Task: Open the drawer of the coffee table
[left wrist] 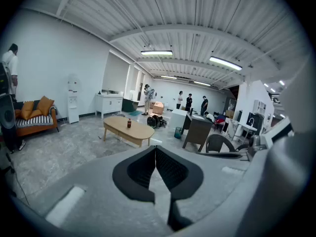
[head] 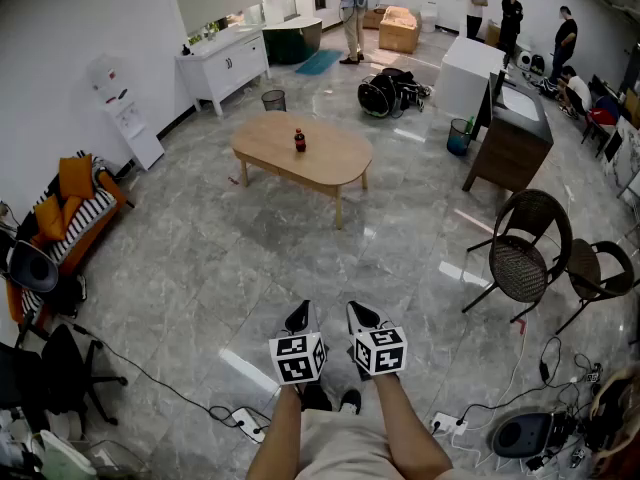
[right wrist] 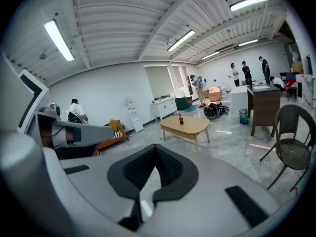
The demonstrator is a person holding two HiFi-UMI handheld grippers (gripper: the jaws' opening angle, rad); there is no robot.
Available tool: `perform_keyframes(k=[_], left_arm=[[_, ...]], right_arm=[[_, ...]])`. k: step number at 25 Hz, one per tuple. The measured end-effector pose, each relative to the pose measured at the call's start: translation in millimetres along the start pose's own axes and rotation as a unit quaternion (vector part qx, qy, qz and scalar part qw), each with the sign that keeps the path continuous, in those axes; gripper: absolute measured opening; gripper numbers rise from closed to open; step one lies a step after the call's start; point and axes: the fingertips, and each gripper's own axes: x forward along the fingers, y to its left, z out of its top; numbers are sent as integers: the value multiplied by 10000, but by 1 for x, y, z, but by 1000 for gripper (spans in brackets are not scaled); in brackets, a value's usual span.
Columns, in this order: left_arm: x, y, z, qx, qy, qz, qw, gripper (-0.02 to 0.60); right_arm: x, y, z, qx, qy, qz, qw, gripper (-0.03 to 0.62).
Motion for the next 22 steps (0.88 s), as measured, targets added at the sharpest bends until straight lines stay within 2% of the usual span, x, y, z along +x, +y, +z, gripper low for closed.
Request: perform_keyframes(k=[8, 12, 15, 19, 22], left_arm=[[36, 6, -2, 186, 186, -92, 9996, 11], [50, 20, 18, -46, 54, -20, 10000, 11], [66, 27, 26, -201, 18, 25, 9998, 11], [97, 31, 28, -213, 142, -63, 9997, 11], [124, 38, 44, -278, 138, -115, 9995, 11]], right_arm=[[35, -21, 13, 133, -11, -15, 9999, 15], [54, -19, 20, 199, 77, 183, 9996, 15], [69, -25, 26, 482, 139, 327, 9982, 15], [94, -36, 31, 602, 277, 406, 9970, 15], [115, -44, 45, 600, 337, 416, 9968, 15]])
